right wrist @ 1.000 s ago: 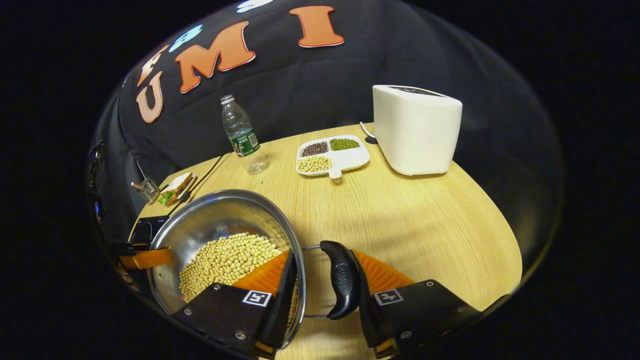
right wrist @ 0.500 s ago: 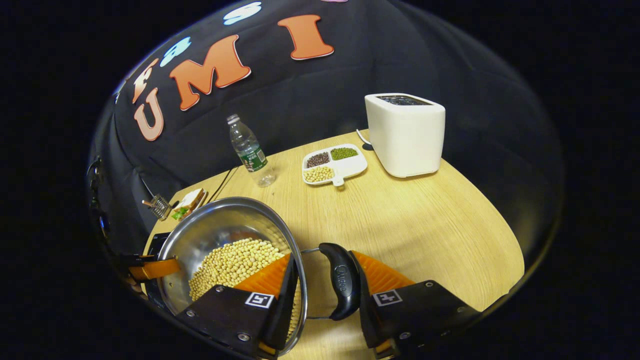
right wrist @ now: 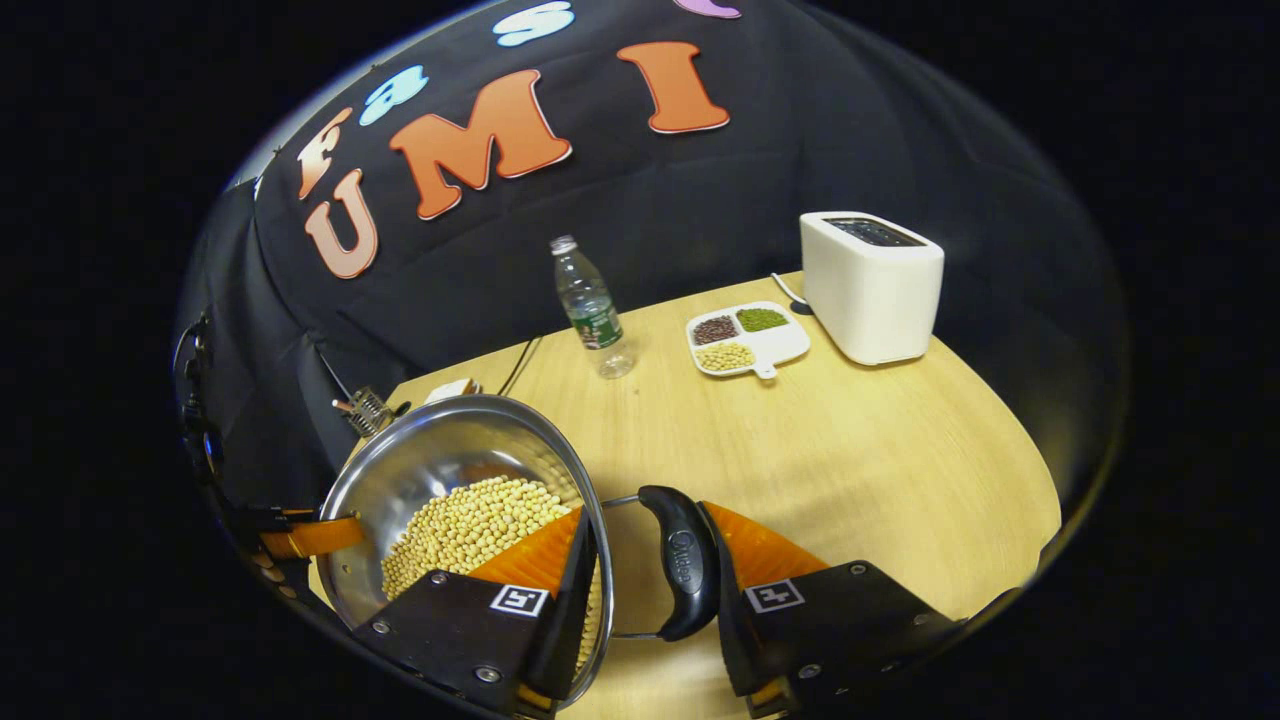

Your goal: First push the handle of the pot to place it horizontally, then grasp the pot with both hands and set it on the induction cooktop.

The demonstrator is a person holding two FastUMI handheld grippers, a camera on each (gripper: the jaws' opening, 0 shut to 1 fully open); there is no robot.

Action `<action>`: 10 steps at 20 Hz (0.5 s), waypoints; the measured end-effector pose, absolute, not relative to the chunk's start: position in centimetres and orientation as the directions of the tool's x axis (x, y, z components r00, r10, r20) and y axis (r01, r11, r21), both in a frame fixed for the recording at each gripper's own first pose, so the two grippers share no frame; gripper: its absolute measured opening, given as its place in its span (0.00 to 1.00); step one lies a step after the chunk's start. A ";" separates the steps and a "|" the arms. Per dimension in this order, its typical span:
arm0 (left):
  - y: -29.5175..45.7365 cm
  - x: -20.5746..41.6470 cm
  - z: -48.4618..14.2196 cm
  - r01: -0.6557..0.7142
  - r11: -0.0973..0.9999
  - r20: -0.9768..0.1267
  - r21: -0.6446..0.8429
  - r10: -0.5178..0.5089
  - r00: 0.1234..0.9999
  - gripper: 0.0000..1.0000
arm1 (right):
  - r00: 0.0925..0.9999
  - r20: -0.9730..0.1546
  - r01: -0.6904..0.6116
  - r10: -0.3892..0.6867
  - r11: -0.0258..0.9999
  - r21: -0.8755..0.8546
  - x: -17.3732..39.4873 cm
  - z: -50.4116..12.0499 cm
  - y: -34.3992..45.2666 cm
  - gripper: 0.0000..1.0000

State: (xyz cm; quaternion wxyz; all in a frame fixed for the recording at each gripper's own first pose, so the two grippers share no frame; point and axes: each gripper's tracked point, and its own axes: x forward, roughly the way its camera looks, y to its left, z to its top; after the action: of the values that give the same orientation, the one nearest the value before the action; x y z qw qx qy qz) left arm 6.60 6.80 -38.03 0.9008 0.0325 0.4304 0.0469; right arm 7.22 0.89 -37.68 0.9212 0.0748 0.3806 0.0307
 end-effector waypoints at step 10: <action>16.8 3.8 -36.9 -0.107 0.988 -0.782 0.111 0.153 0.604 0.58 | 0.682 -0.716 -0.032 0.152 0.983 0.178 6.4 -38.6 11.1 0.57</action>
State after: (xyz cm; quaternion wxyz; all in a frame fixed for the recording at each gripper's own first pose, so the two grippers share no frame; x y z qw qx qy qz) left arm 3.83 16.80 -36.89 0.8952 0.0263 0.4390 0.0725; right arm 6.43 11.14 -38.56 0.9139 0.0758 0.3957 0.0503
